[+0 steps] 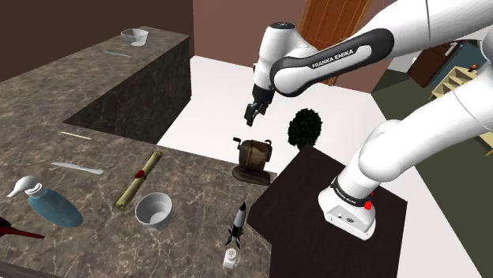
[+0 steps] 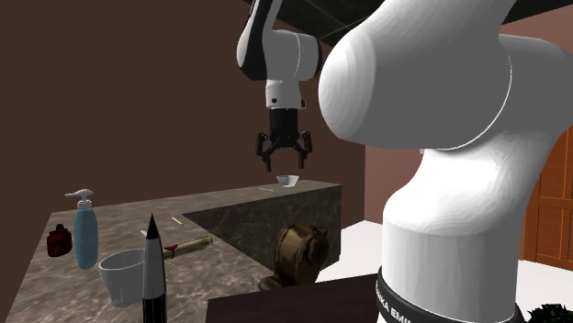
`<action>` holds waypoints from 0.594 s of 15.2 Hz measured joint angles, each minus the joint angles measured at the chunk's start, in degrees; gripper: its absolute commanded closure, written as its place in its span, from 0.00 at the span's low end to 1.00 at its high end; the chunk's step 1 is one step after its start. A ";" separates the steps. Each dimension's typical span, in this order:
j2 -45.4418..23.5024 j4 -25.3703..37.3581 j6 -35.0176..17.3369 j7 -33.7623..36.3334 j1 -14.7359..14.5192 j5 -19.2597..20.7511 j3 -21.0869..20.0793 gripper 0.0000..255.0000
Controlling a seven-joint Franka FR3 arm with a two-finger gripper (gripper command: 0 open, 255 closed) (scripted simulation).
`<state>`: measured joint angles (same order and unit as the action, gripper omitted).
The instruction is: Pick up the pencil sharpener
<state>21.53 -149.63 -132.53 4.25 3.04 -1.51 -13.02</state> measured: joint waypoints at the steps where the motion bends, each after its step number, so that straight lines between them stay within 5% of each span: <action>1: -2.13 -0.15 -2.25 0.95 0.42 0.80 -0.57 0.00; 9: -21.26 2.33 -17.41 12.44 4.73 14.17 -3.08 0.00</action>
<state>0.27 -147.31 -149.93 16.69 7.77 12.66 -16.10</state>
